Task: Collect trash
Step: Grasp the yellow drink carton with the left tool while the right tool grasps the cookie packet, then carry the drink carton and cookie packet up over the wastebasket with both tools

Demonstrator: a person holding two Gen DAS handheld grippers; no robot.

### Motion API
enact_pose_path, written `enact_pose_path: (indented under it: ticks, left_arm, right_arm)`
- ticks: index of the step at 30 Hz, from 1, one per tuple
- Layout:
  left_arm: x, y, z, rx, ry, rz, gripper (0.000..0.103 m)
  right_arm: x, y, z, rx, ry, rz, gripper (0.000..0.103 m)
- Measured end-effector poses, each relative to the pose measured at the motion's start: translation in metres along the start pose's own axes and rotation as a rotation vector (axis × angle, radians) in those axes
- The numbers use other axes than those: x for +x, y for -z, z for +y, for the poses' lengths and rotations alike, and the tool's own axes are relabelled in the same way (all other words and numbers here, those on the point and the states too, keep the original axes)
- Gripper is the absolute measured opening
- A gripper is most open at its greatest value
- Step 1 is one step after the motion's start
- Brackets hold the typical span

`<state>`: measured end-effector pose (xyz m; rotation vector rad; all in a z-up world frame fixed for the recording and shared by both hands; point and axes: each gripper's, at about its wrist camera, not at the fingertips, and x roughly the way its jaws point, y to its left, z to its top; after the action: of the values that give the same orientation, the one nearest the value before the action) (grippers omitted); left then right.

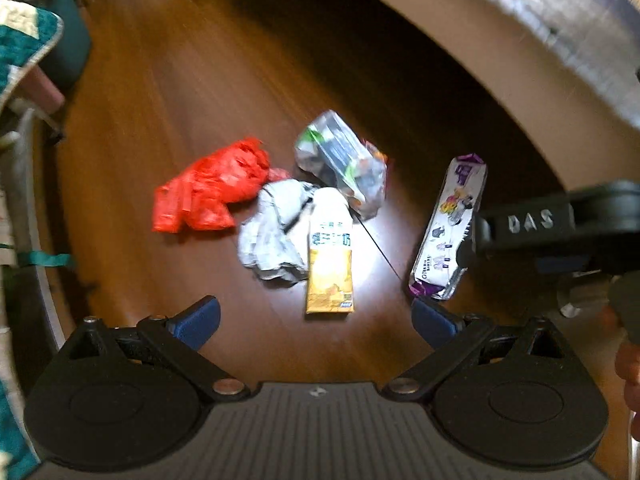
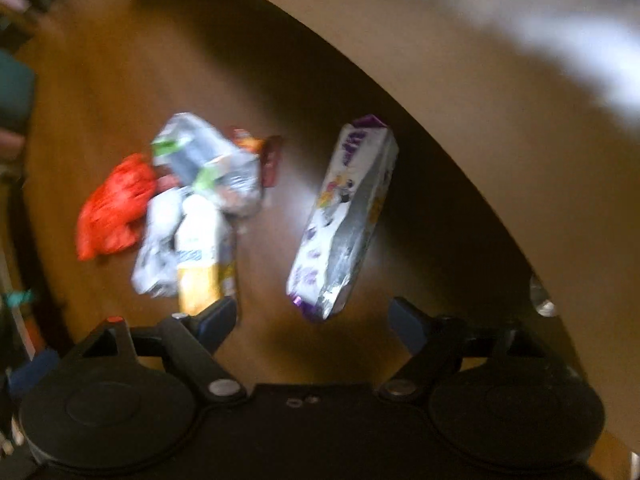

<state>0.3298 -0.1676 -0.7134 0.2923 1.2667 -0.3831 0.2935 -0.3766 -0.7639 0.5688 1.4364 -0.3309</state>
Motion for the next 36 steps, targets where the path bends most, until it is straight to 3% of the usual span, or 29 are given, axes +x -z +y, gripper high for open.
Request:
enact_pose_path:
  ticks: [8,13,16,18,20,21,24,30,36]
  left_arm:
    - [0.095,0.000,-0.011,-0.051,0.028,0.069,0.076]
    - [0.126,0.000,-0.010,-0.124,0.034,0.092,0.063]
    - [0.138,-0.001,-0.011,-0.129,0.027,0.095,0.061]
    - [0.144,-0.002,-0.011,-0.130,0.024,0.108,0.052]
    - [0.149,-0.002,-0.012,-0.127,0.014,0.115,0.045]
    - [0.150,-0.002,-0.011,-0.128,0.011,0.115,0.045]
    - [0.151,-0.001,-0.013,-0.137,0.004,0.110,0.044]
    - [0.144,0.009,-0.009,-0.159,-0.006,0.119,0.043]
    - [0.103,0.037,-0.003,-0.165,0.014,0.141,0.042]
  right_arm:
    - [0.066,-0.023,-0.011,0.009,0.044,-0.010,0.082]
    - [0.090,-0.025,-0.016,0.014,0.063,-0.013,0.079]
    - [0.095,-0.025,-0.017,0.024,0.072,-0.020,0.077]
    - [0.101,-0.026,-0.018,0.022,0.091,-0.014,0.068]
    - [0.106,-0.026,-0.019,0.019,0.100,-0.011,0.061]
    - [0.107,-0.026,-0.020,0.017,0.100,-0.010,0.053]
    - [0.108,-0.024,-0.026,0.016,0.107,-0.006,0.045]
    - [0.095,-0.002,-0.021,-0.028,0.126,-0.010,0.040]
    - [0.058,0.038,-0.017,-0.113,0.124,0.038,0.039]
